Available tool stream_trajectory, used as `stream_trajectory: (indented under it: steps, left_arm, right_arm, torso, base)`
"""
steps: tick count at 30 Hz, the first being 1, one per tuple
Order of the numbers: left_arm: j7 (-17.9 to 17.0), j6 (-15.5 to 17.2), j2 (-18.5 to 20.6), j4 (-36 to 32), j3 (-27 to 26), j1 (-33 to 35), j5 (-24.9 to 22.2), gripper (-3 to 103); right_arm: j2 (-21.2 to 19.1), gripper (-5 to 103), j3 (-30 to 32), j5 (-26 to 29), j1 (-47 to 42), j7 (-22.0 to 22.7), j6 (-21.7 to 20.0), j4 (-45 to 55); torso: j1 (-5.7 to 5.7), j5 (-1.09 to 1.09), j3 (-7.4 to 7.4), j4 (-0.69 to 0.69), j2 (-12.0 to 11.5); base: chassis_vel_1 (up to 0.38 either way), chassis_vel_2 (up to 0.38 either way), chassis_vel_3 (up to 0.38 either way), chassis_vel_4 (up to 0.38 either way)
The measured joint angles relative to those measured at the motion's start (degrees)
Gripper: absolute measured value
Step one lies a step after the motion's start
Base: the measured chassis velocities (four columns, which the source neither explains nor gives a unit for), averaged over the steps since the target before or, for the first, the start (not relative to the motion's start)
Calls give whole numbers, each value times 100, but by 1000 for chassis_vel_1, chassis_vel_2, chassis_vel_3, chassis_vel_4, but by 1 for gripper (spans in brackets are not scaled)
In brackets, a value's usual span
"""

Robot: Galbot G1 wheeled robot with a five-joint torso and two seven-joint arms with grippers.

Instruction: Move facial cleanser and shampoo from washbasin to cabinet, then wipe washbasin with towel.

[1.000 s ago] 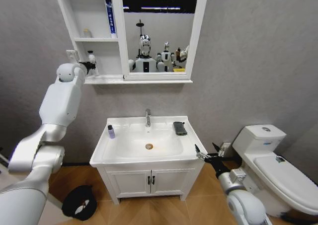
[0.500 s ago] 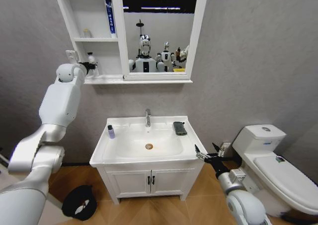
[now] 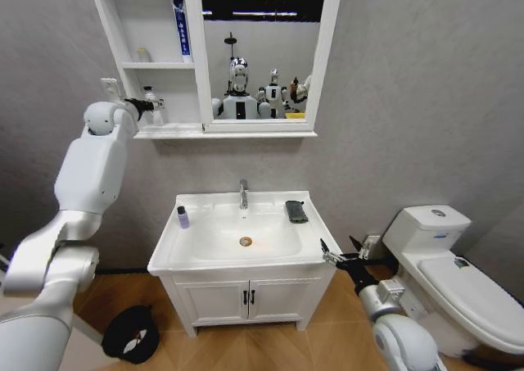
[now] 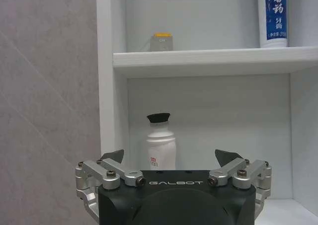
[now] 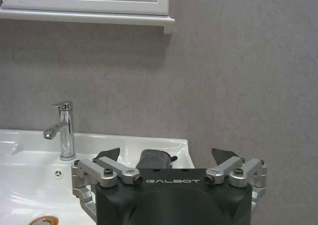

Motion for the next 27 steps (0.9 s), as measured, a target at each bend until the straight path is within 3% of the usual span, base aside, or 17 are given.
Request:
stream_trajectory:
  steps: [4,5,8,9,12,15,17,18,19,20,23,27]
  left_arm:
    - [-704,223,592,-1731,-561,1198,-704,100]
    - [-704,223,592,-1731,-561,1198,-704,100]
    - [-981,207,957,-2663,-1184,2385,-863,100]
    - [-981,207,957,-2663,-1184,2385,-863,100]
    - [-1060,70,1099,-3735,-1895,4093,-797,100]
    - [-1086,-115,961,-4141,-2121,4911,-635,100]
    - [-1161,-505,647,-4352,-2192,5559,-372,100]
    - [-1161,-505,647,-4352,-2192,5559,-372,100]
    - [-1176,-851,433,-4428,-2198,5909,-140,100]
    - [-1176,-851,433,-4428,-2198,5909,-140,100]
    - [-959,-1474,-118,-4468,-2208,6698,500,100]
    - [-685,-1865,-376,-4265,-2189,6975,941,100]
  right_arm:
    - [5,100,-10,-9,-6,4,-1,7]
    - [5,100,-10,-9,-6,4,-1,7]
    - [-7,100,-46,-13,15,5,-1,-18]
    - [-7,100,-46,-13,15,5,-1,-18]
    - [-8,100,-90,-34,69,1,-1,-101]
    - [-8,100,-129,-59,80,-6,-1,-137]
    - [-6,100,-155,-79,90,-13,-1,-155]
    - [-6,100,-155,-79,90,-13,-1,-155]
    - [-4,100,-160,-81,93,-14,0,-157]
    - [-4,100,-160,-81,93,-14,0,-157]
    - [-62,100,-111,-59,20,-17,55,-155]
    - [-84,100,-64,-29,-14,-19,106,-160]
  torso:
    - [-1,1,-1,0,1]
    - [-1,1,-1,0,1]
    - [-1,-2,-1,3,1]
    - [-1,-2,-1,3,1]
    - [-1,-2,-1,3,1]
    - [-2,1,-1,3,1]
    - [-2,0,-1,-1,1]
    - [-2,0,-1,-1,1]
    - [-1,-1,-1,-1,1]
    - [-1,-1,-1,-1,1]
    - [-1,1,-1,1,1]
    - [-2,1,-1,1,1]
  base:
    - [0,0,0,0]
    - [0,0,0,0]
    - [0,0,0,0]
    - [0,0,0,0]
    - [0,0,0,0]
    - [0,0,0,0]
    - [0,0,0,0]
    - [0,0,0,0]
    - [0,0,0,0]
    - [0,0,0,0]
    - [0,0,0,0]
    - [0,0,0,0]
